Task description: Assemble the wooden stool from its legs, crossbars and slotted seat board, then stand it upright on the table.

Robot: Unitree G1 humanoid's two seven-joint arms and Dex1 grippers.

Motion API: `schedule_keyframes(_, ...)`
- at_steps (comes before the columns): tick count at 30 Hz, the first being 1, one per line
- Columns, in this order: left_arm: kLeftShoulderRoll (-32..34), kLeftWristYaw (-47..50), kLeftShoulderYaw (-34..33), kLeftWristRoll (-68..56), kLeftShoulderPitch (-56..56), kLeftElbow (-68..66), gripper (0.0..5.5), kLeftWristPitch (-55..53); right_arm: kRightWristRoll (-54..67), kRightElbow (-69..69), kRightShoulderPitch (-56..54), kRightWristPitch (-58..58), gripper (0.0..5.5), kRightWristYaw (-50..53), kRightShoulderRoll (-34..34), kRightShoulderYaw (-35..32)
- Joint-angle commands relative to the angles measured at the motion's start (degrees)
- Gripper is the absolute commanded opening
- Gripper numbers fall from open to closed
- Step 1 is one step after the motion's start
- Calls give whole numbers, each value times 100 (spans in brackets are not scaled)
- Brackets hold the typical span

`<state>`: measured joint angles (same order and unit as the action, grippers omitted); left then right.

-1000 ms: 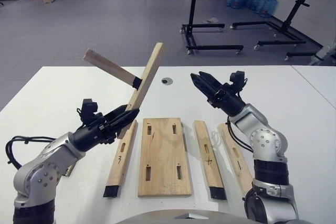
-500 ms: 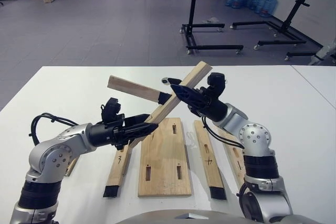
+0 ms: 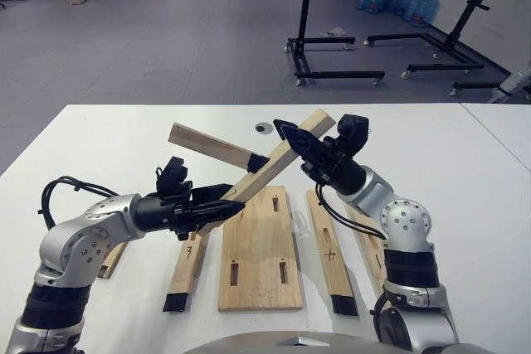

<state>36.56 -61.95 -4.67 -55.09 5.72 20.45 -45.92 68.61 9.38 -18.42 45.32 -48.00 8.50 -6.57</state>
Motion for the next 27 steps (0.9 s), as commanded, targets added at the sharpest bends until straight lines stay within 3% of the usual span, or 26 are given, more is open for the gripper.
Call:
schedule_keyframes(1,252,-130,-87,166,126,-32,201,118,102,177,124,1,209,-183,42,-1)
schedule_keyframes(6,408,-304,-68,285,236,-50,201,172,-246,225,168,-160,209,-261,110,166)
schedule_keyframes(15,559,-425,-35,649,331,-136,201,409,-785,231,345,-170,394,-645,675,478)
schedule_keyframes(23,735,-479,-193,897,210,-160,201,639,-1531,-273,1001,-567,529,-772,1179,264)
schedule_keyframes(27,838,-475,-91,1169,93,-190,201,791,-1670,-370,1170,-724,540,-780,1335,43)
